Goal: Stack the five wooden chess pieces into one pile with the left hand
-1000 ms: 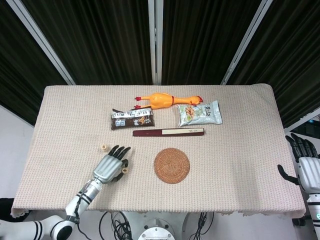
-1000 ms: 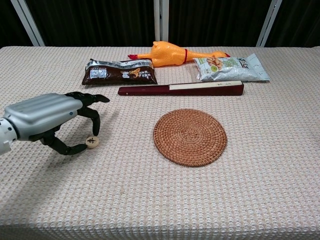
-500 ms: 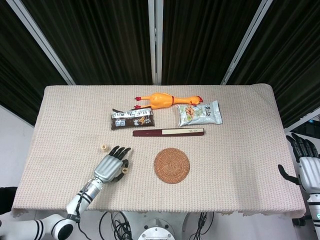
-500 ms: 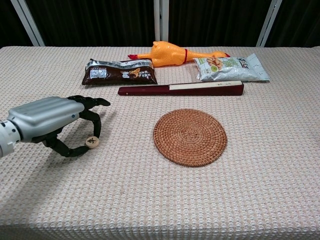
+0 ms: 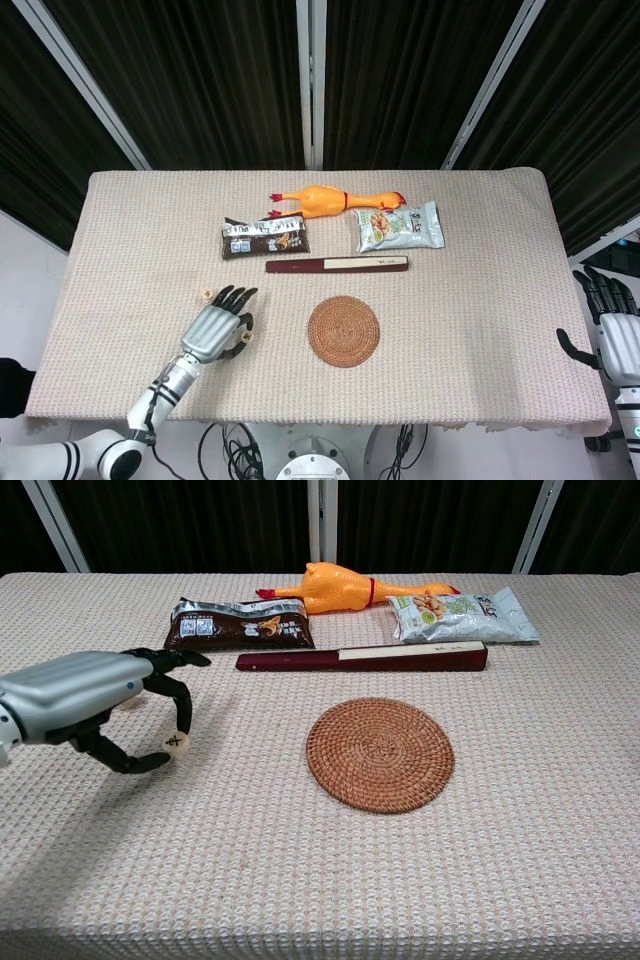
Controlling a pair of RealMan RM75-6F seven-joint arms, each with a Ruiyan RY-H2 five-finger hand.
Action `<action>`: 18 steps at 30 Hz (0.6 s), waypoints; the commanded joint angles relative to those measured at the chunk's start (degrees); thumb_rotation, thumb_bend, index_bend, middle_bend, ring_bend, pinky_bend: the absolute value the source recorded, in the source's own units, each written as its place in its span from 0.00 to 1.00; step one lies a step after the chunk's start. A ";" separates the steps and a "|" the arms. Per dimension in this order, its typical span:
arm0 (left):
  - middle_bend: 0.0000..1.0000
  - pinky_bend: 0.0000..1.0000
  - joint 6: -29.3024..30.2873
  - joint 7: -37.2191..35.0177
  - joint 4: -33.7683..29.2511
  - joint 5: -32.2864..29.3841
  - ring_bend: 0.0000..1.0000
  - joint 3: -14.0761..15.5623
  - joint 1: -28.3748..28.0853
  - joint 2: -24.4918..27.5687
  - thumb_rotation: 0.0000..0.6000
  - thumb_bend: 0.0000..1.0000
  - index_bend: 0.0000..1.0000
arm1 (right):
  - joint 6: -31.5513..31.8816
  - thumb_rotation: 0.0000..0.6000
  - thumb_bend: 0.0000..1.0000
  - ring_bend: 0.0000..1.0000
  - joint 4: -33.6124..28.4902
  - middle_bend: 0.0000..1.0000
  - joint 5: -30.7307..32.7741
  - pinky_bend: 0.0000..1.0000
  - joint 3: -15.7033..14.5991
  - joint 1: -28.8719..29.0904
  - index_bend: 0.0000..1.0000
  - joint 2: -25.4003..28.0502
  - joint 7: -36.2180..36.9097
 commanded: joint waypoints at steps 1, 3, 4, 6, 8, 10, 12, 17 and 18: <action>0.00 0.00 1.79 -0.84 -2.90 -0.56 0.00 -1.26 0.86 3.43 1.00 0.33 0.50 | -0.12 1.00 0.28 0.00 -0.01 0.00 0.02 0.00 -0.01 0.06 0.00 -0.02 -0.07; 0.00 0.00 2.54 -1.39 -4.23 -1.83 0.00 -2.37 1.32 5.87 1.00 0.33 0.50 | -0.22 1.00 0.28 0.00 -0.02 0.00 0.03 0.00 -0.03 0.10 0.00 -0.09 -0.21; 0.00 0.00 2.63 -1.81 -4.57 -2.65 0.00 -2.93 1.45 6.79 1.00 0.33 0.50 | -0.25 1.00 0.28 0.00 -0.03 0.00 0.03 0.00 -0.05 0.12 0.00 -0.13 -0.34; 0.00 0.00 2.33 -3.13 -4.83 -4.74 0.00 -4.29 1.55 8.54 1.00 0.33 0.49 | -0.21 1.00 0.28 0.00 -0.13 0.00 -0.06 0.00 -0.11 0.11 0.00 -0.23 -0.64; 0.00 0.00 1.82 -3.84 -4.43 -5.98 0.00 -5.08 1.42 9.47 1.00 0.33 0.49 | -0.10 1.00 0.28 0.00 -0.20 0.00 -0.14 0.00 -0.12 0.11 0.00 -0.33 -0.92; 0.00 0.00 0.98 -4.44 -3.51 -7.04 0.00 -5.66 1.10 9.91 1.00 0.33 0.49 | -0.13 1.00 0.28 0.00 -0.23 0.00 -0.05 0.00 -0.12 0.13 0.00 -0.46 -1.24; 0.00 0.00 -0.12 -4.66 -2.08 -7.67 0.00 -5.96 0.53 9.91 1.00 0.33 0.49 | -0.26 1.00 0.28 0.00 -0.26 0.00 0.13 0.00 -0.07 0.19 0.00 -0.54 -1.47; 0.00 0.00 -3.65 -6.75 0.90 -10.21 0.00 -7.09 -1.05 8.91 1.00 0.33 0.48 | 0.03 1.00 0.28 0.00 -0.24 0.00 0.31 0.00 0.13 0.10 0.00 -0.54 -1.32; 0.00 0.00 -4.23 -6.99 1.34 -10.62 0.00 -7.25 -1.35 8.71 1.00 0.33 0.48 | 0.02 1.00 0.28 0.00 -0.21 0.00 0.37 0.00 0.16 0.10 0.00 -0.52 -1.25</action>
